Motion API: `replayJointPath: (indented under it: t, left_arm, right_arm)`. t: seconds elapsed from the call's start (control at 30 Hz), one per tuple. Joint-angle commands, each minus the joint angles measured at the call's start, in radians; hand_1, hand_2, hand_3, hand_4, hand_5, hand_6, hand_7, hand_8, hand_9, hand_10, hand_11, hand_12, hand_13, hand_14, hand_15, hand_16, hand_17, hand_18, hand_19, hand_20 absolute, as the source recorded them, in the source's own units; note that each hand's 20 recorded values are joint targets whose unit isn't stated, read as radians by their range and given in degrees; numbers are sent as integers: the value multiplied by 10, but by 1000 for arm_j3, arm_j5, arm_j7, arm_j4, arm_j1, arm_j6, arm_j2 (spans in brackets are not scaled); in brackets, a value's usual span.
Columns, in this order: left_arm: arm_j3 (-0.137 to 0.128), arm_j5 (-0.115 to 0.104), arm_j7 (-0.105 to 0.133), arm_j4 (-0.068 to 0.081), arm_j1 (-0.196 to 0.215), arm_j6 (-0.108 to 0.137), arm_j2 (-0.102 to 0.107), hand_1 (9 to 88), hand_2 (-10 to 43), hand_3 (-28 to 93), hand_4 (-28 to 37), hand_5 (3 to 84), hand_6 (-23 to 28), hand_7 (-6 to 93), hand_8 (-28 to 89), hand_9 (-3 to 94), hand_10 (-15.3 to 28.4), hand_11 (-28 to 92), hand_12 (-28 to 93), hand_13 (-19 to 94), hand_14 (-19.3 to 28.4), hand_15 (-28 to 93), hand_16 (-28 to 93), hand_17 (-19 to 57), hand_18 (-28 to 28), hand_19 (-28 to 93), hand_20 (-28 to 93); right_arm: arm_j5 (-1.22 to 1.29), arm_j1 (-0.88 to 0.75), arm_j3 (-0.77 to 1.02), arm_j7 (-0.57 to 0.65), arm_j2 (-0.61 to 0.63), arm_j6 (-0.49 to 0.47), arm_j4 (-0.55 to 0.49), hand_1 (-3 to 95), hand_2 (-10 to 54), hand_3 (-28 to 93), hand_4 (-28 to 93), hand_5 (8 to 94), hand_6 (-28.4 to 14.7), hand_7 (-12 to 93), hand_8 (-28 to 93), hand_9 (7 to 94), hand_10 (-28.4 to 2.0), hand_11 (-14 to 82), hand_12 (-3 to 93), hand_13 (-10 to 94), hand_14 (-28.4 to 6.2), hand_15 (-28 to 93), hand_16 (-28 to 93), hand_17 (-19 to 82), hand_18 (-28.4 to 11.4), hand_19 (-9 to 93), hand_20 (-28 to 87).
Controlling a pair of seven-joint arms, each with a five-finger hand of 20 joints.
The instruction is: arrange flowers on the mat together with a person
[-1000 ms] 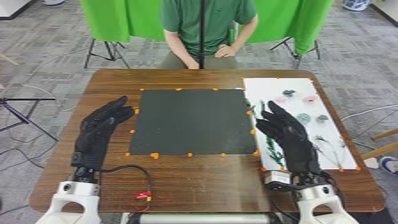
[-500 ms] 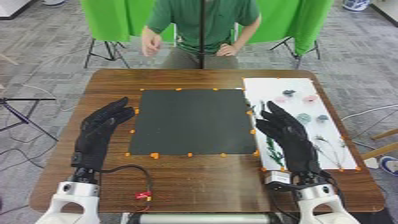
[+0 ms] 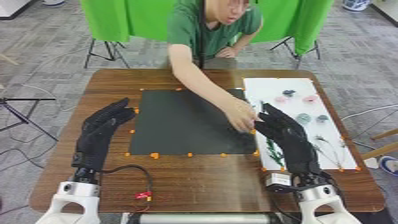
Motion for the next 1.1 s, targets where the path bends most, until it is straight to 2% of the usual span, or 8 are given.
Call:
replayJointPath:
  t: [0.03, 0.17, 0.33, 0.43, 0.7, 0.9, 1.03, 1.1]
  left_arm:
    - [0, 0, -16, 2, 16, -3, -5, 297, -91, 631, -173, 455, 37, 117, -60, 454, 131, 178, 142, 373, 171, 149, 38, 64, 118, 74, 171]
    - [1, 3, -16, 2, 16, -8, -10, 297, -91, 630, -172, 455, 36, 117, -60, 454, 132, 177, 142, 373, 171, 148, 38, 63, 118, 73, 171]
    - [-3, -5, -14, 5, 18, -19, -12, 297, -92, 632, -172, 455, 37, 117, -60, 453, 132, 177, 143, 373, 171, 146, 38, 64, 118, 69, 168]
    - [-3, -11, -19, 7, 15, -17, -10, 299, -91, 630, -173, 455, 37, 116, -60, 453, 132, 177, 143, 372, 170, 144, 38, 66, 118, 66, 166]
    - [-6, -7, -19, 10, 11, -15, -9, 297, -91, 630, -171, 456, 37, 116, -60, 451, 133, 177, 143, 372, 170, 142, 40, 65, 117, 68, 167]
    - [-14, -11, -16, 9, 16, -5, -11, 298, -91, 631, -171, 455, 37, 115, -60, 452, 133, 177, 143, 372, 170, 141, 40, 65, 118, 69, 168]
    - [-14, -2, -24, 7, 16, -4, -15, 299, -90, 628, -171, 455, 37, 115, -59, 452, 133, 176, 143, 372, 170, 141, 40, 65, 117, 71, 170]
    - [-16, 3, -28, 7, 14, -12, -16, 299, -90, 628, -172, 455, 36, 116, -59, 452, 132, 176, 143, 370, 170, 144, 42, 61, 120, 80, 177]
  right_arm:
    - [-10, -8, 0, -24, -19, -16, -12, 122, -95, 761, -192, 382, -24, 85, -72, 407, -148, 44, 150, 358, -169, 102, 226, 158, -181, 123, 253]
    - [-9, -11, 3, -21, -14, -22, -13, 121, -95, 760, -192, 383, -24, 85, -72, 408, -148, 44, 150, 359, -169, 102, 225, 158, -181, 123, 253]
    - [-12, -12, 2, -22, -18, -23, -13, 121, -95, 760, -192, 387, -25, 84, -72, 409, -148, 44, 149, 359, -169, 103, 225, 158, -182, 124, 253]
    - [-12, -12, -1, -21, -18, -26, -11, 120, -95, 761, -192, 388, -25, 83, -72, 410, -148, 44, 149, 361, -169, 104, 226, 158, -182, 124, 253]
    - [-13, -7, -4, -14, -16, -31, -7, 121, -95, 759, -193, 392, -25, 83, -72, 412, -148, 45, 149, 366, -168, 106, 228, 157, -183, 127, 254]
    - [-13, -6, -9, -12, -16, -43, -3, 121, -95, 757, -191, 394, -26, 82, -72, 414, -148, 45, 149, 367, -168, 107, 230, 157, -183, 128, 255]
    - [-10, -2, -8, -7, -13, -60, 1, 122, -95, 760, -190, 394, -25, 82, -71, 414, -148, 45, 149, 368, -169, 107, 230, 160, -182, 124, 251]
    - [-10, -4, -8, -9, -14, -60, 0, 122, -95, 762, -190, 394, -26, 82, -72, 414, -148, 46, 149, 367, -169, 106, 230, 162, -181, 120, 248]
